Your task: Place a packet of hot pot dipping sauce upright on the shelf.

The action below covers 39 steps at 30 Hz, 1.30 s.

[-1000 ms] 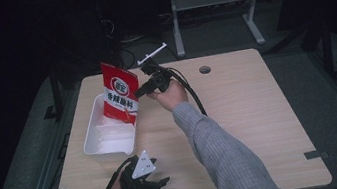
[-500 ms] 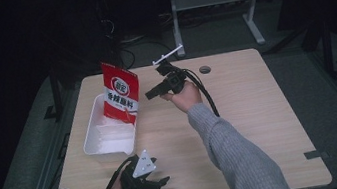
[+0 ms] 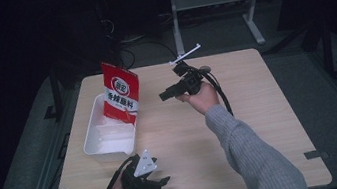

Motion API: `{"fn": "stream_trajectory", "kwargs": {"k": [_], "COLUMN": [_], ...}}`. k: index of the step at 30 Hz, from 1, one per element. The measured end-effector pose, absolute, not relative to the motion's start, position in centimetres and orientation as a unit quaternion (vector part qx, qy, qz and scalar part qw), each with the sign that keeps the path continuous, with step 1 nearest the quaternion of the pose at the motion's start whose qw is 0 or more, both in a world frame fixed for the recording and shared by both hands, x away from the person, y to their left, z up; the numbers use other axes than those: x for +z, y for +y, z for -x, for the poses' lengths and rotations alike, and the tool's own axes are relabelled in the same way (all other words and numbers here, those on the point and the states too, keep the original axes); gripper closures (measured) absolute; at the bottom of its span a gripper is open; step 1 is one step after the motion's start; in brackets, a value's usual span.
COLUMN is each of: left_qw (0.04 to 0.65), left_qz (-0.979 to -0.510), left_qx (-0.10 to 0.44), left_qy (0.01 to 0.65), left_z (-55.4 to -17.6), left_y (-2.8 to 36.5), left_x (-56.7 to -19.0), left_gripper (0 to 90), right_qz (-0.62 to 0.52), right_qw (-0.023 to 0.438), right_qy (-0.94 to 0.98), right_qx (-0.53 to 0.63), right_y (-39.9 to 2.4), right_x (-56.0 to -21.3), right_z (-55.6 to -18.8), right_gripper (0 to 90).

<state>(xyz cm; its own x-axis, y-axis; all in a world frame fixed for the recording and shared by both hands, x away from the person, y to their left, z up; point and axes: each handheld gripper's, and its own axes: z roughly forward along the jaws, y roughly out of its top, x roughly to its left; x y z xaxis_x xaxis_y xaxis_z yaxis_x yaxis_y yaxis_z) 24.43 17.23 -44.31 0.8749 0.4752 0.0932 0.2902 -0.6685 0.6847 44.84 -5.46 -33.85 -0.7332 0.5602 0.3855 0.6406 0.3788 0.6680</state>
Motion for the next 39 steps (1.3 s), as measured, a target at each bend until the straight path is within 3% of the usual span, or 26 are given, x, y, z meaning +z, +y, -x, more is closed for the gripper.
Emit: {"fn": "stream_trajectory", "kwargs": {"k": [39], "left_qw": [0.339], "left_qz": [-0.907], "left_qx": [0.126], "left_qy": [0.214], "left_z": [-24.8], "left_y": [17.0], "left_x": [-44.5], "left_gripper": [26.7], "right_qz": [0.390], "right_qw": [0.062], "right_qy": [-0.813], "right_qx": [-0.427], "right_y": [-15.9], "right_x": [-37.1], "right_z": [-39.9], "right_gripper": [48.8]}}
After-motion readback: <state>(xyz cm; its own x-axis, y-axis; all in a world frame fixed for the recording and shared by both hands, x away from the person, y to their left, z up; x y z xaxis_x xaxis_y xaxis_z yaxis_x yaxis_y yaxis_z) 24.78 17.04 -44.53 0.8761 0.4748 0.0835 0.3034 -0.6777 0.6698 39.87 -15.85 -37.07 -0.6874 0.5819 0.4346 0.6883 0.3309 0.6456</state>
